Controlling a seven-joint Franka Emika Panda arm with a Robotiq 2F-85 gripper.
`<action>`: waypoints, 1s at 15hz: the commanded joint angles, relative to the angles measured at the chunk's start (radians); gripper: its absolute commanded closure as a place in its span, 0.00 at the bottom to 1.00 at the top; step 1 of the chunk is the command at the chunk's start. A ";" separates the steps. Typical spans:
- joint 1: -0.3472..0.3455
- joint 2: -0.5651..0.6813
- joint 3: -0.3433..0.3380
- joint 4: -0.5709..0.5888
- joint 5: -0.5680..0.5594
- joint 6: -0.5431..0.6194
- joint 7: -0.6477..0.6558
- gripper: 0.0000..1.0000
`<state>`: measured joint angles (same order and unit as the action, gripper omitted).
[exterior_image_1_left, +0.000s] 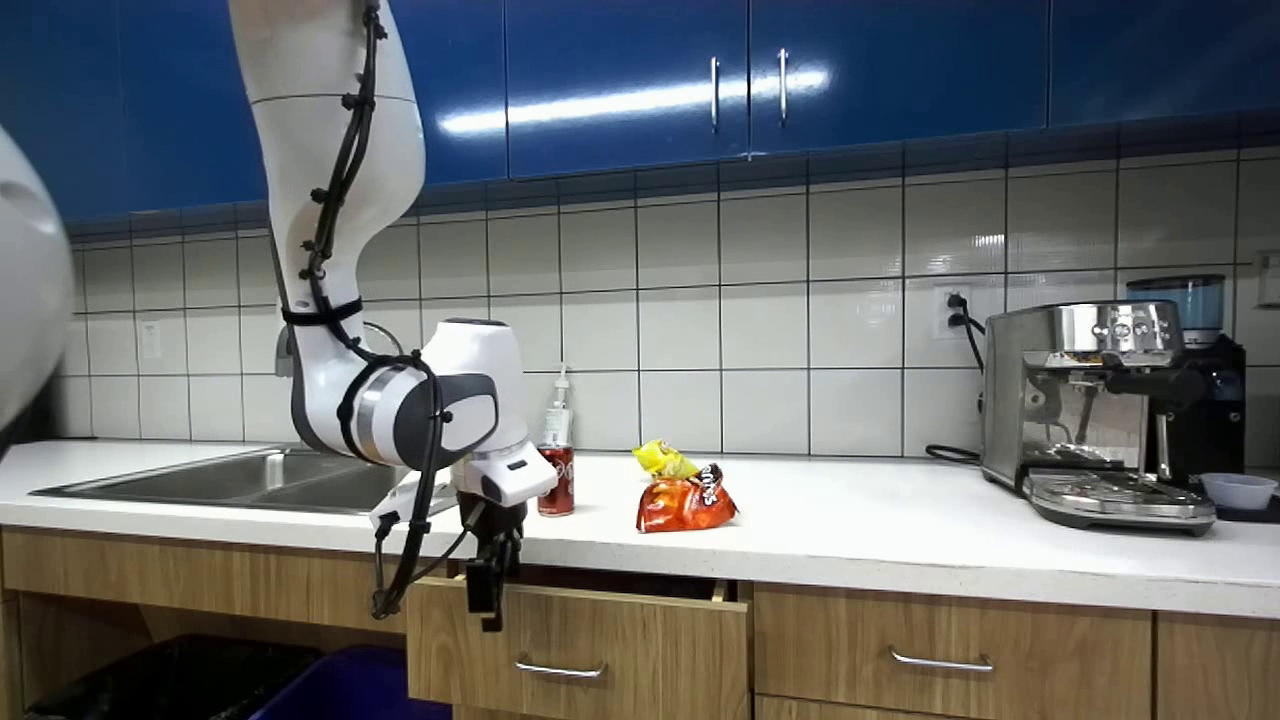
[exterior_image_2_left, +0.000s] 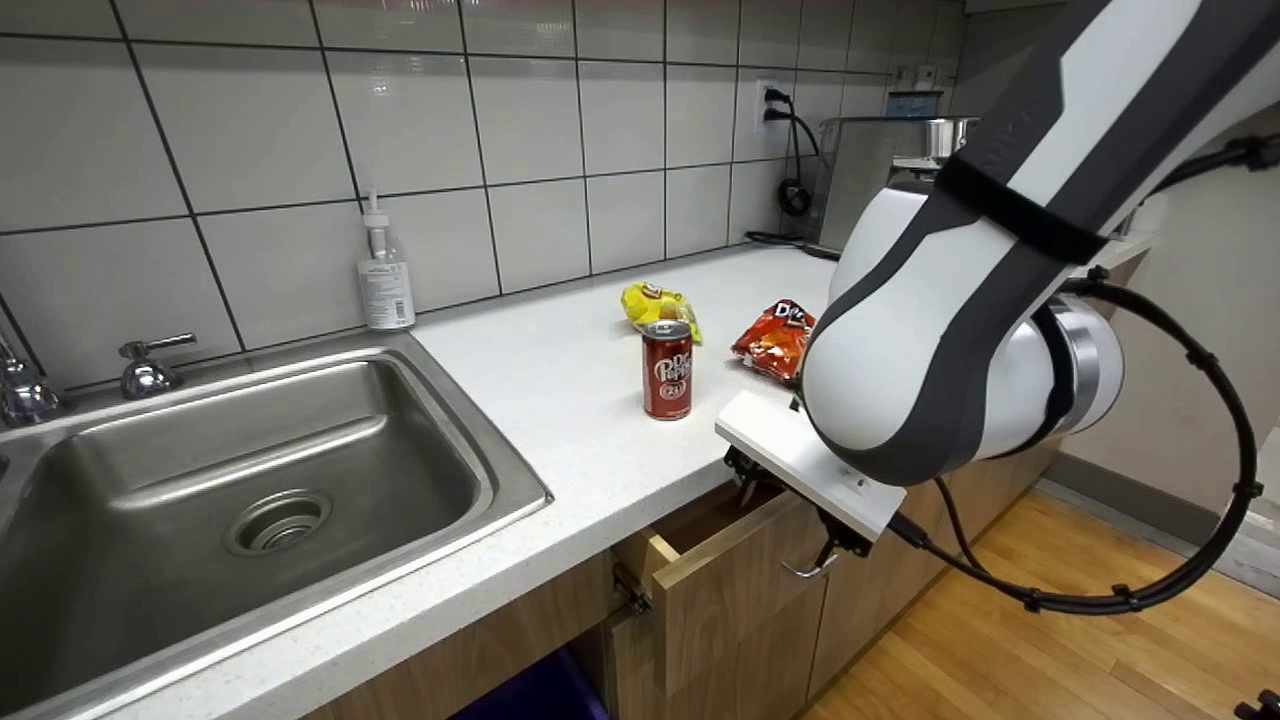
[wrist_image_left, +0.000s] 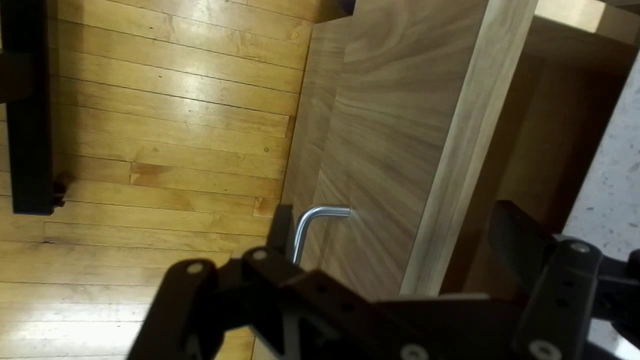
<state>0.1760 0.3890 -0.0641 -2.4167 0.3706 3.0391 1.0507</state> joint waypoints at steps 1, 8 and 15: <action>0.046 0.011 -0.029 -0.010 -0.013 0.048 0.035 0.00; 0.058 0.034 -0.027 -0.008 0.004 0.077 0.026 0.00; 0.066 0.039 -0.035 -0.011 0.008 0.076 0.033 0.00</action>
<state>0.2199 0.4287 -0.0816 -2.4205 0.3726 3.0987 1.0549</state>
